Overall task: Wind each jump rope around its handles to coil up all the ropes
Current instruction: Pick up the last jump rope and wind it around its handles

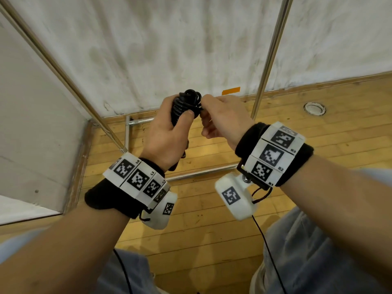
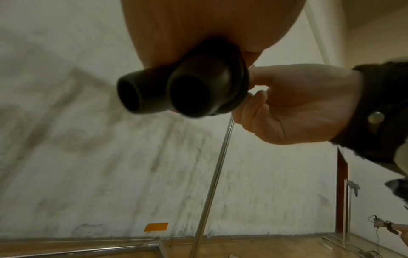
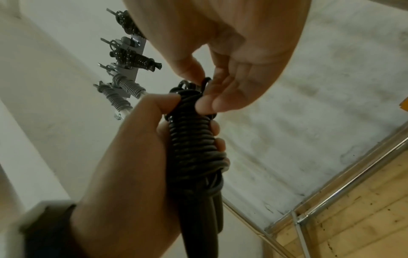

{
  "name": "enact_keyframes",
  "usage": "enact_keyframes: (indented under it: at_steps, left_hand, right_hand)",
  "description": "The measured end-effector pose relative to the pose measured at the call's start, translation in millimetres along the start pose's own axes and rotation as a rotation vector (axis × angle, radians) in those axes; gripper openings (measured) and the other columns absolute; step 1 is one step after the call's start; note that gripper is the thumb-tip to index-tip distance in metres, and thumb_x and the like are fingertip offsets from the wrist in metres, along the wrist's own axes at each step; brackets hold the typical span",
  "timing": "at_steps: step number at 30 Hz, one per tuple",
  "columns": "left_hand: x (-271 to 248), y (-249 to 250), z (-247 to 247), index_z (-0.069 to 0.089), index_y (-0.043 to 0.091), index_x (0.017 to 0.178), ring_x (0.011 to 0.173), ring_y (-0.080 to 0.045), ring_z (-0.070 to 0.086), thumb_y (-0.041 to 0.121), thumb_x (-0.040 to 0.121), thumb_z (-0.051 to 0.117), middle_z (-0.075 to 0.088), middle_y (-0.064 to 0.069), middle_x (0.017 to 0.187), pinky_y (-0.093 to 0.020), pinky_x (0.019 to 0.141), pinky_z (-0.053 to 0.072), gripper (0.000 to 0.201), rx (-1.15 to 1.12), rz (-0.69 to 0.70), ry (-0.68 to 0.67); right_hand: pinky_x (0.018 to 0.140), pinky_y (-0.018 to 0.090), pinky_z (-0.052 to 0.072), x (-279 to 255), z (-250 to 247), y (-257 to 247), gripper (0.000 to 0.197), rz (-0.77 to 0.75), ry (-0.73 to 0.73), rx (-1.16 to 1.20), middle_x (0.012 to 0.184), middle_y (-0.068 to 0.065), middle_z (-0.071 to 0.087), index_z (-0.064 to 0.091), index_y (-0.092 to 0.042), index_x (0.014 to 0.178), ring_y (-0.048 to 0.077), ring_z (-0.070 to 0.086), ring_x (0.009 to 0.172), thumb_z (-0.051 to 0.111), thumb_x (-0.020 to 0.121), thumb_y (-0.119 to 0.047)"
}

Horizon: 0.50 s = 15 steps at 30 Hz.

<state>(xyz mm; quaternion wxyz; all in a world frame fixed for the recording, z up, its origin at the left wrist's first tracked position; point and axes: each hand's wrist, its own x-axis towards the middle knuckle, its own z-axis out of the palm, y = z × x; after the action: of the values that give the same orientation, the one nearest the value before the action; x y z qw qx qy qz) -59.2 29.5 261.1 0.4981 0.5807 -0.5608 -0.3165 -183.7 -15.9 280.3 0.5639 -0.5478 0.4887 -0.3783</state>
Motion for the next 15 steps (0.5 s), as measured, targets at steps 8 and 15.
enact_keyframes:
  at_steps: [8, 15]
  left_hand:
    - [0.5, -2.4, 7.1, 0.054, 0.029, 0.097, 0.05, -0.018, 0.052, 0.037, 0.081, 0.05, 0.058, 0.002, 0.068, -0.037, 0.048, 0.046, 0.017, -0.099, -0.091, -0.085]
    - [5.1, -6.8, 6.1, 0.055, 0.026, 0.098, 0.053, -0.016, 0.054, 0.041, 0.083, 0.053, 0.06, 0.008, 0.061, -0.033, 0.046, 0.048, 0.022, -0.176, -0.183, -0.14]
  right_hand:
    - [0.042, 0.021, 0.021, 13.4, -10.9, 8.6, 0.028, 0.108, 0.05, 0.117, 0.045, -0.003, 0.039, 0.043, -0.015, 0.055, 0.015, 0.028, 0.042, 0.049, 0.083, -0.015]
    - [0.046, 0.026, 0.044, 17.1, -8.2, 18.3, 0.023, 0.112, -0.014, 0.204, 0.05, 0.003, 0.053, 0.057, -0.005, 0.073, 0.019, 0.051, 0.044, 0.048, 0.089, -0.018]
